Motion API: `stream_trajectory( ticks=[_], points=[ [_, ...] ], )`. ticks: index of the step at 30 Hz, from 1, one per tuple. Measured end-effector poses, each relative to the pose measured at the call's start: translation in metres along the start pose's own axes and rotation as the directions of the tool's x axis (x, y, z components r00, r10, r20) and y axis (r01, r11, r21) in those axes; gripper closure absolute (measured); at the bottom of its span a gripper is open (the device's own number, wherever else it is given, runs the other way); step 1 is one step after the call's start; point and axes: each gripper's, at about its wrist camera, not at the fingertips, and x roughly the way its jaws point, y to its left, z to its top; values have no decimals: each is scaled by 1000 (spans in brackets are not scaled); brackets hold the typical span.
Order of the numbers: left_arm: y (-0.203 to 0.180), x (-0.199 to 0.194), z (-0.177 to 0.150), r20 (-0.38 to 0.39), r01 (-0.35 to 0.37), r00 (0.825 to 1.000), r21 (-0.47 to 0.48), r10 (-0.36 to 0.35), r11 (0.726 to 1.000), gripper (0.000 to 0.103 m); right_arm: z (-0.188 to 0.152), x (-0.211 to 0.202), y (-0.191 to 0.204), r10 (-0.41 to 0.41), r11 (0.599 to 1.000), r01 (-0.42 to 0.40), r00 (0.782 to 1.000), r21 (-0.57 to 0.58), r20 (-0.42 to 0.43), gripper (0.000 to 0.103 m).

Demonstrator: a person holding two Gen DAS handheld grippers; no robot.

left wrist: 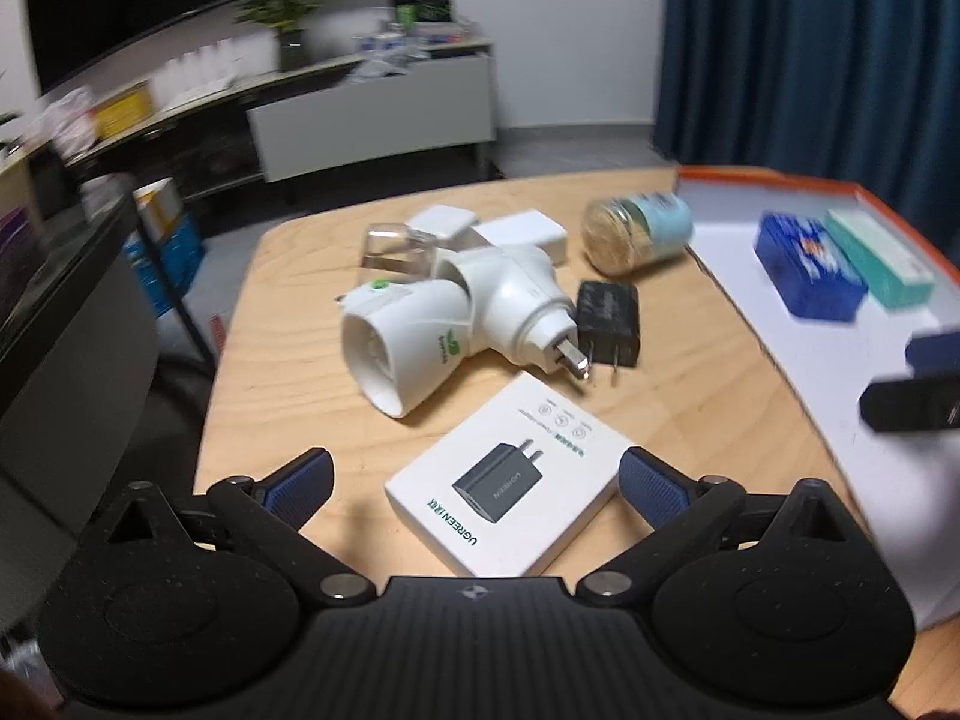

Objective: Organize rigid objects
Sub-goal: 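Grasp the white charger box with the left tool while the right tool grasps the toothpick jar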

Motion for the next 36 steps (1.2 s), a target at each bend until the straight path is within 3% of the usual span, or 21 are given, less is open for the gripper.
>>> stream_trajectory(
  ticks=[9, 10, 21, 36],
  points=[
    [-14, 18, -4, -6, 28, 1000, 57, -28, 998, 2, 3, 4, 3, 0, 1000, 0, 1000, -12, -4, 15],
    [-15, 19, -3, -5, 28, 1000, 45, -28, 999, 7, 3, 4, 3, 2, 1000, -2, 1000, -16, -4, 15],
    [-9, 2, -8, 37, 78, 997, -104, -74, 992, 8, 14, 13, 4, 11, 999, -11, 1000, -33, -2, 15],
    [4, -25, -7, 123, 55, 992, -171, -35, 984, 8, 35, 29, 0, 16, 999, -16, 1000, -38, 15, 15]
  ],
)
